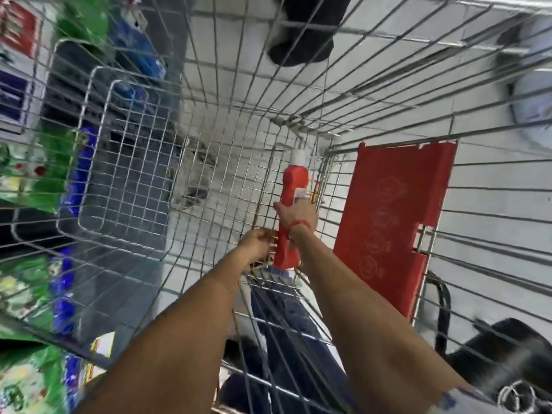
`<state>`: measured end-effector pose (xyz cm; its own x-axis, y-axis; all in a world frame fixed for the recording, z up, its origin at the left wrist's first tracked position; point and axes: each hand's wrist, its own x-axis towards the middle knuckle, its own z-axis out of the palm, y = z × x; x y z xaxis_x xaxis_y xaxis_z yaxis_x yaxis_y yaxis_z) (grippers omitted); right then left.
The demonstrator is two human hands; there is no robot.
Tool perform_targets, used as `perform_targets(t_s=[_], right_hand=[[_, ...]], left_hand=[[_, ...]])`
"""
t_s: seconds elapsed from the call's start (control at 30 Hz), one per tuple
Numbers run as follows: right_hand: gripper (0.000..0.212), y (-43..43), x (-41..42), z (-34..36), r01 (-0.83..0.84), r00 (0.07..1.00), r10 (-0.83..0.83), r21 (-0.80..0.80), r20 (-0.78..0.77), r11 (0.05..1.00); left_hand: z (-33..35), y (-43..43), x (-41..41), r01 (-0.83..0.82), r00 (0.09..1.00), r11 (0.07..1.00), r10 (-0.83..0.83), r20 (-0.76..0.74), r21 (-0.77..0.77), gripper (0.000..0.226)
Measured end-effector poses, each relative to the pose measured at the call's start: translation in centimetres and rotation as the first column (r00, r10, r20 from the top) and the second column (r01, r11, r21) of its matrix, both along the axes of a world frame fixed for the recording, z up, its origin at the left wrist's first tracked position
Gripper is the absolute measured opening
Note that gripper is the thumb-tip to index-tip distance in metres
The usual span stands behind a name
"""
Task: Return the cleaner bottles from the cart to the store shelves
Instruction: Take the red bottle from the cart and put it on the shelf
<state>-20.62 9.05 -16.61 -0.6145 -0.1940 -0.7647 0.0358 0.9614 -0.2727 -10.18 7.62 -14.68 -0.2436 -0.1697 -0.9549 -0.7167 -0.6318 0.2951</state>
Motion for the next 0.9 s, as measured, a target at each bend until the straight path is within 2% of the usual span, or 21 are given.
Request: perform_targets(t_s=[0.1,0.23,0.3,0.43,0.5,0.7,0.8,0.9], right_hand=[[0.042,0.8,-0.6,-0.3,0.020,0.999,-0.020,0.001,-0.049,1.000],[0.028,2.0,-2.4,-0.1,0.105,0.994,-0.100,-0.133,0.040,0.986],[0.015,2.4,-2.9,0.5,0.217,0.969,-0.179,-0.239,0.171,0.946],[0.003,1.4,-2.6,3.3,0.379,0.848,-0.145,-0.391,0.511,0.839],[0.018,0.3,-2.1,5.1,0.424,0.800,-0.107,-0.431,0.590,0.796],[0.034,-4.1,0.8,13.1,0.427,0.742,0.079,-0.561,0.666,0.709],[0.054,-6.4,2.9,18.1,0.369,0.755,0.197,-0.655,0.625,0.660],[0.068,-8.7,6.2,23.6,0.282,0.749,0.358,-0.757,0.558,0.590]], left_hand=[[0.7,-0.4,0.0,0.062,0.998,0.998,-0.061,-0.025,0.010,0.030],[1.5,-0.6,-0.3,0.125,0.991,0.991,-0.126,-0.032,-0.047,0.033],[2.1,-0.9,-0.1,0.123,0.991,0.986,-0.127,-0.032,-0.108,0.037],[4.4,-3.2,1.4,0.143,0.986,0.964,-0.159,-0.055,-0.224,0.054],[6.0,-4.6,2.4,0.123,0.984,0.970,-0.146,-0.100,-0.210,0.058],[12.8,-7.5,5.4,0.053,0.958,0.975,-0.110,-0.263,-0.215,0.051],[16.5,-7.9,7.5,-0.094,0.949,0.940,-0.016,-0.314,-0.329,0.042],[20.8,-7.6,10.3,-0.287,0.912,0.858,0.108,-0.396,-0.427,0.039]])
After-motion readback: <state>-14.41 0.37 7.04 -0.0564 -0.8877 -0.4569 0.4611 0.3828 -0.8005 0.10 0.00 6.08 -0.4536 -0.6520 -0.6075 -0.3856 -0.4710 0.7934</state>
